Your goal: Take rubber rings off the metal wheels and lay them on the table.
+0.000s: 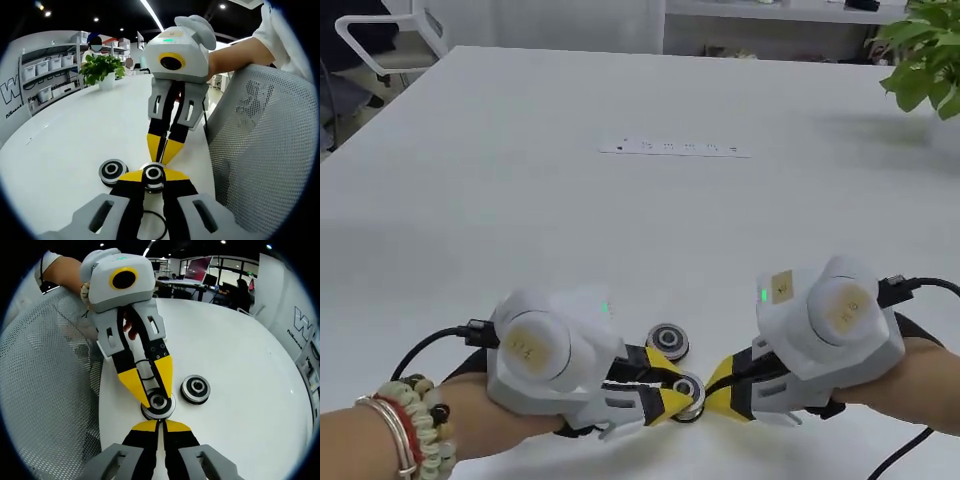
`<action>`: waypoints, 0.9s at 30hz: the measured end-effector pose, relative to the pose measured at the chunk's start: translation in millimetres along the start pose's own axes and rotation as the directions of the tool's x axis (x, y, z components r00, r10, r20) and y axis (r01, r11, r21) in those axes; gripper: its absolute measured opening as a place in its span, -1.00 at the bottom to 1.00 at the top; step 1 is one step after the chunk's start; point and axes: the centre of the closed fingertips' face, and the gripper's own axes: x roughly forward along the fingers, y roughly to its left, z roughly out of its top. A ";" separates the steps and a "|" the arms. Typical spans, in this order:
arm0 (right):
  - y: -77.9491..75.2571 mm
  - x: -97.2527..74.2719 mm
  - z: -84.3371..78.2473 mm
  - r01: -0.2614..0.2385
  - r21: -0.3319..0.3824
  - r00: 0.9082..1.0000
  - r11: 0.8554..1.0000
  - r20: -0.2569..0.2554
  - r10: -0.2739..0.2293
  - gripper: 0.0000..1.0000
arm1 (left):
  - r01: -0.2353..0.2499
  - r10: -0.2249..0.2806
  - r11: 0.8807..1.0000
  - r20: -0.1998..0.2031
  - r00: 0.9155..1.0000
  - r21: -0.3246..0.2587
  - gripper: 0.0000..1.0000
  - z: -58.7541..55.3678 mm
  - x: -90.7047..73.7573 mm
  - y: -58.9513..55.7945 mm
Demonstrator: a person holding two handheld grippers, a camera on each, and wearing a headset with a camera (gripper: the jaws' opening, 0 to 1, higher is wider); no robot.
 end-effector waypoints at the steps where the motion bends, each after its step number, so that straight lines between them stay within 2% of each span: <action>1: -0.7 -0.1 -0.6 0.001 0.056 1.000 0.998 0.002 -0.001 -1.00 | 0.001 -0.001 1.000 0.002 1.000 0.001 -0.84 -0.1 0.0 0.0; 4: -1.0 -0.6 -1.1 -0.011 0.147 1.000 0.989 0.020 0.009 -1.00 | 0.003 -0.003 1.000 0.010 1.000 0.004 -0.84 -0.3 -0.1 0.1; 8: -2.2 -2.7 -2.8 -0.025 0.232 0.999 0.972 0.032 0.018 -1.00 | 0.001 -0.001 1.000 0.016 1.000 0.000 -0.84 -0.2 0.0 0.0; 9: -2.0 -3.5 -2.9 -0.032 0.270 0.999 0.962 0.038 0.022 -1.00 | 0.001 -0.001 1.000 0.017 1.000 0.000 -0.84 0.0 0.1 0.0; 11: -3.8 -4.7 -3.0 -0.040 0.301 0.998 0.953 0.053 0.025 -1.00 | 0.001 -0.001 1.000 0.017 1.000 0.000 -0.84 0.2 0.2 -0.1; 13: -4.3 -6.1 -3.3 -0.049 0.346 0.997 0.937 0.066 0.028 -1.00 | 0.000 0.000 1.000 0.016 1.000 -0.003 -0.84 0.3 0.4 -0.2; 17: -5.2 -8.8 -2.8 -0.063 0.361 0.995 0.930 0.090 0.033 -1.00 | -0.002 0.002 1.000 0.016 1.000 -0.003 -0.84 0.1 0.6 -0.1; 18: -9.1 -10.9 -0.9 -0.050 0.371 0.995 0.927 0.103 0.012 -1.00 | -0.001 0.001 1.000 0.016 1.000 -0.004 -0.84 0.1 0.5 -0.1; 19: -10.0 -12.5 1.0 -0.056 0.380 0.993 0.923 0.115 0.013 -1.00 | -0.001 0.002 1.000 0.016 1.000 -0.004 -0.84 0.1 0.5 -0.2; 20: -8.6 -13.9 6.8 -0.081 0.408 0.988 0.909 0.152 0.019 -1.00 | -0.002 0.002 1.000 0.017 1.000 -0.004 -0.84 0.1 0.5 0.0; 21: -8.9 -14.5 9.0 -0.093 0.427 0.986 0.899 0.168 0.022 -1.00 | -0.002 0.002 1.000 0.017 1.000 -0.004 -0.84 0.1 0.5 0.0; 22: -9.8 -13.5 2.6 -0.075 0.418 0.990 0.906 0.137 0.019 -1.00 | -0.003 0.003 1.000 0.018 1.000 -0.005 -0.84 0.1 0.6 0.0; 23: -8.8 -13.0 2.9 -0.077 0.413 0.990 0.907 0.139 0.021 -1.00 | -0.002 0.002 1.000 0.019 1.000 -0.005 -0.84 0.2 0.7 0.0; 25: -8.5 -13.4 4.8 -0.086 0.426 0.989 0.900 0.146 0.025 -1.00 | -0.002 0.002 1.000 0.020 1.000 -0.004 -0.84 0.4 0.7 -0.1; 27: -7.7 -12.8 6.1 -0.092 0.427 0.988 0.900 0.154 0.028 -1.00 | -0.003 0.003 1.000 0.017 1.000 -0.001 -0.84 0.5 0.7 -0.2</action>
